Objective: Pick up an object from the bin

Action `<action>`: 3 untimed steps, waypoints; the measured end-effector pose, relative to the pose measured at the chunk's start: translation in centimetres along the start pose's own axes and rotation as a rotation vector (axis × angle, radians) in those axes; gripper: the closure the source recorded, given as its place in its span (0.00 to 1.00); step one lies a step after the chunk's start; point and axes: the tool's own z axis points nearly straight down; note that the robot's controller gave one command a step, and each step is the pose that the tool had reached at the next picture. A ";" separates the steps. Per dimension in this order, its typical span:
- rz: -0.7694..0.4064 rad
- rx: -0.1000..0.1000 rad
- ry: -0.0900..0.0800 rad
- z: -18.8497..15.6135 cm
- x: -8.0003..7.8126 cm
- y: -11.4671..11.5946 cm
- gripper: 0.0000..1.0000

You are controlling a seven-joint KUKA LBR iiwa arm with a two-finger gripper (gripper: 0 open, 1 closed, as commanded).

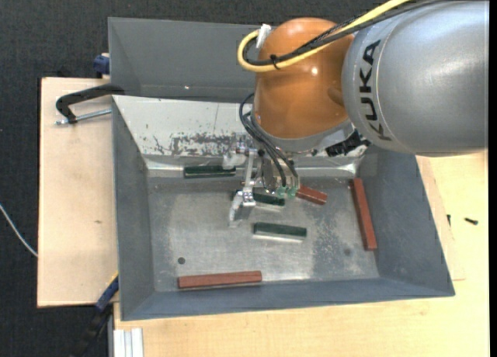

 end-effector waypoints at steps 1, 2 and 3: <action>-0.109 0.000 0.000 2.7 -2.0 -5.0 0.00; 0.041 0.000 -0.007 6.2 -5.4 -7.1 0.00; -0.064 0.001 0.000 6.1 0.2 -10.9 0.00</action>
Offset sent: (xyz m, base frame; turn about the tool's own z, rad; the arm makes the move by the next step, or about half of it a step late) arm 0.0626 -0.0725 -0.0746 0.0712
